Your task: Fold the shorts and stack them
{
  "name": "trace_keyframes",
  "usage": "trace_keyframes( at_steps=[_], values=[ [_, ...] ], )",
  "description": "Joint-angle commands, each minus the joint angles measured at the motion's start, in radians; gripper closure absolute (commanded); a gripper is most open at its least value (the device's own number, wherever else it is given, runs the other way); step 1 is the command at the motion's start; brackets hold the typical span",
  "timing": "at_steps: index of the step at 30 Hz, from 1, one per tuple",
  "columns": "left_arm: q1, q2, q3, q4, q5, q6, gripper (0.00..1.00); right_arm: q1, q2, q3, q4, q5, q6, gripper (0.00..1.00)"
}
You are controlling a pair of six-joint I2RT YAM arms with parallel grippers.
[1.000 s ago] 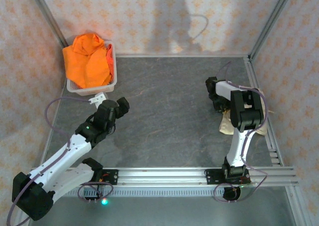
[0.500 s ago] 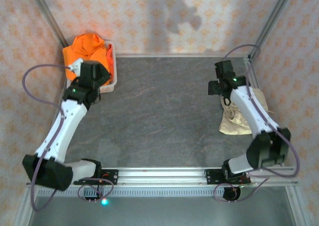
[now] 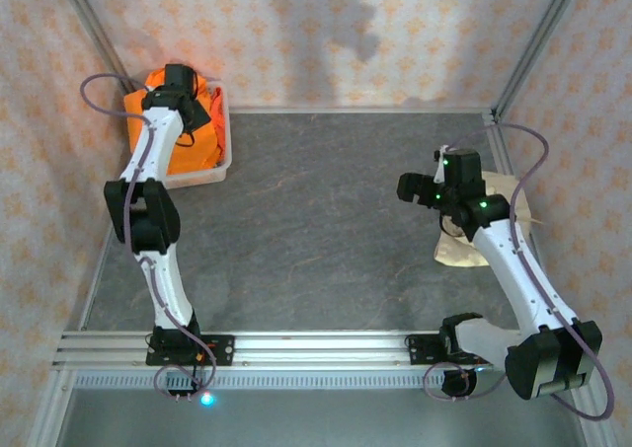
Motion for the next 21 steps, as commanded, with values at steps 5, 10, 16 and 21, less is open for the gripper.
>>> trace_keyframes(
  at_steps=[5,10,16,21],
  values=[
    [0.042,0.215,0.174,-0.177,0.029,0.058,0.12,-0.001,-0.028,-0.024,0.052,-0.053,0.058,0.03],
    [0.046,0.302,0.234,-0.191,0.051,0.070,0.37,-0.001,-0.026,-0.024,0.026,-0.029,0.045,0.03],
    [0.047,0.215,0.236,-0.198,0.041,0.062,0.76,-0.001,-0.026,-0.030,0.027,-0.025,0.050,0.03],
    [0.047,0.038,0.233,-0.172,0.005,0.069,0.88,-0.001,-0.026,-0.027,0.026,-0.027,0.052,0.03]
  ],
)
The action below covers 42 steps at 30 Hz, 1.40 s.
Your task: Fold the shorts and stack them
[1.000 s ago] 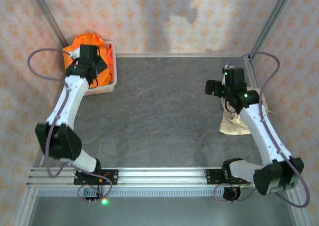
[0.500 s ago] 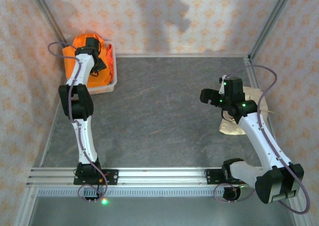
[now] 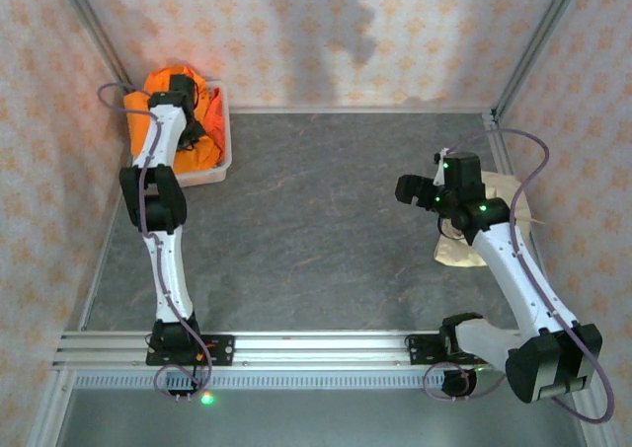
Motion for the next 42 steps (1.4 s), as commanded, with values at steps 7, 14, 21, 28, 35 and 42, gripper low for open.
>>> trace_keyframes(
  at_steps=[7,14,21,28,35,42],
  values=[
    [0.004,-0.382,0.041,0.031,-0.042,0.009,1.00,-0.001,-0.015,-0.006,0.011,0.006,0.018,0.03],
    [-0.025,-0.568,0.084,0.111,0.050,-0.026,1.00,-0.002,-0.016,-0.012,0.025,0.012,0.031,0.04],
    [-0.239,-0.651,0.229,0.152,0.021,0.042,1.00,-0.001,-0.023,-0.021,0.048,-0.006,0.051,0.04],
    [-0.425,-0.685,0.254,0.181,0.040,0.037,1.00,-0.001,-0.074,-0.019,0.051,-0.017,0.044,0.04],
    [-0.573,-0.667,0.226,0.106,0.081,0.021,1.00,0.002,-0.122,-0.018,0.071,-0.098,0.032,0.04],
    [-0.705,-0.803,-0.230,0.290,0.104,-0.083,1.00,0.020,-0.197,-0.048,0.104,-0.151,-0.051,0.02]
  ],
)
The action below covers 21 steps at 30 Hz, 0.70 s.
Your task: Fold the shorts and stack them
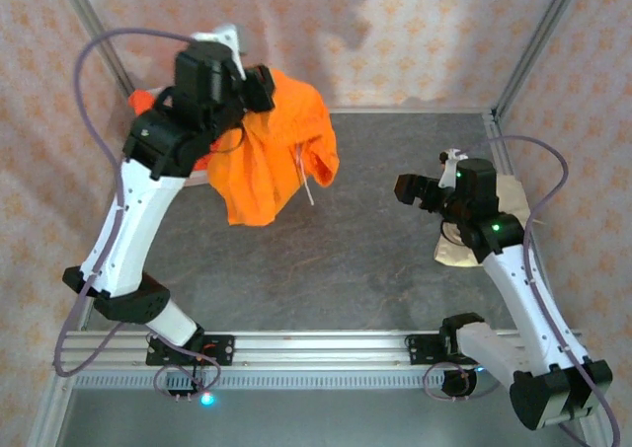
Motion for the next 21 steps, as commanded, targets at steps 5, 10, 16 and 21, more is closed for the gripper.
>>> trace_keyframes(
  at_steps=[5,10,16,21],
  values=[
    [-0.109,-0.030,-0.381,0.232,0.068,-0.198,0.98,0.018,-0.092,-0.055,0.074,-0.019,-0.112,0.00],
    [-0.220,0.070,-0.454,0.320,0.101,-0.233,0.78,0.018,-0.139,-0.097,0.103,0.064,-0.064,0.01],
    [-0.273,0.091,-0.422,0.282,0.011,-0.139,0.14,0.018,-0.124,-0.105,0.064,0.097,0.025,0.01],
    [-0.240,-0.086,-0.605,0.302,-0.133,-0.122,0.00,0.021,-0.053,-0.099,0.038,-0.046,0.049,0.01]
  ],
)
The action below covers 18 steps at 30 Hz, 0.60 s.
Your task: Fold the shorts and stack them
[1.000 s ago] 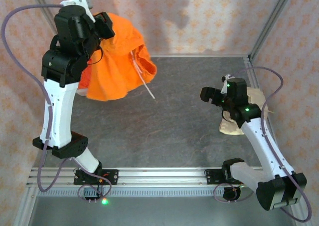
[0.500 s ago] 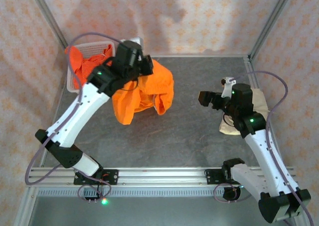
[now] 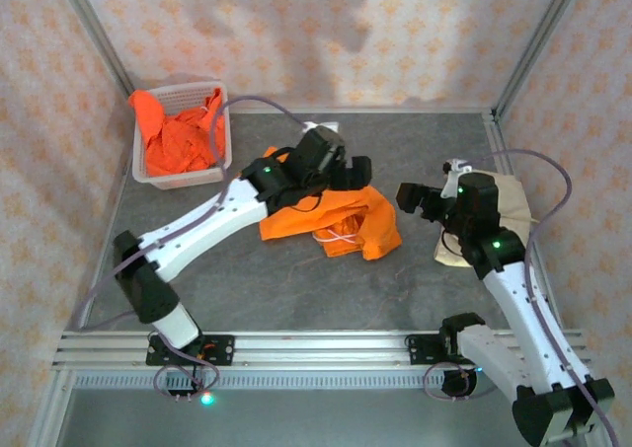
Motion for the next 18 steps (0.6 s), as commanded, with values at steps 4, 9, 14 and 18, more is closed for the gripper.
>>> trace_keyframes(
  at_steps=[4,9,14,18],
  values=[
    [0.101,-0.247,-0.256,0.032,-0.127,-0.026,0.00,0.109,0.094,0.018,-0.078,0.014,0.051,0.05],
    [0.168,-0.339,-0.481,0.051,-0.130,-0.105,0.00,0.309,0.193,0.004,-0.119,0.235,0.110,0.12],
    [0.241,-0.376,-0.640,0.116,-0.099,-0.163,0.00,0.523,0.302,-0.024,-0.107,0.427,0.222,0.18],
    [0.282,-0.338,-0.685,0.169,-0.059,-0.184,0.00,0.632,0.421,-0.006,-0.129,0.539,0.272,0.22]
  ],
)
